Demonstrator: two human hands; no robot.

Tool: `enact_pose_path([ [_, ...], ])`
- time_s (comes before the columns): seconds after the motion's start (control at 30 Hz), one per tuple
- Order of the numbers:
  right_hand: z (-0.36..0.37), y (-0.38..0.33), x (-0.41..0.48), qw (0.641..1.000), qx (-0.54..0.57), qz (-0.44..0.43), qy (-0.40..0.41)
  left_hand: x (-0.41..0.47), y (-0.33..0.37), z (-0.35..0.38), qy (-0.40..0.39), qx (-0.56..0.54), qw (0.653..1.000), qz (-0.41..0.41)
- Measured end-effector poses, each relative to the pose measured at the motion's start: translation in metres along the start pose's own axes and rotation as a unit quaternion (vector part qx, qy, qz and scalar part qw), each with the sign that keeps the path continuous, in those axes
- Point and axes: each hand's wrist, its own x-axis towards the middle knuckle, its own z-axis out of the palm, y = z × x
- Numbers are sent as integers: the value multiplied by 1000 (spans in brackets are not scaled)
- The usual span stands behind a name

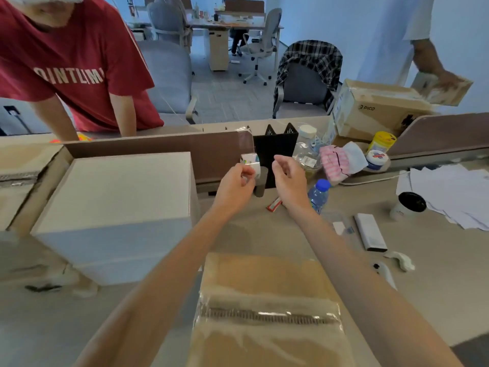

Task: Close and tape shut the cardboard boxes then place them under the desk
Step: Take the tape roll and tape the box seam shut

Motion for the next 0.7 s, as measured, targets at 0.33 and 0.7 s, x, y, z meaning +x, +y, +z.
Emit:
enact_pose_path([
  [0.33, -98, 77, -154, 987, -99, 117, -38, -192, -33, 34, -27, 157, 977, -138],
  [0.7, -109, 115, -243, 933, -235, 238, -131, -241, -60, 51, -15, 281, 924, -258],
])
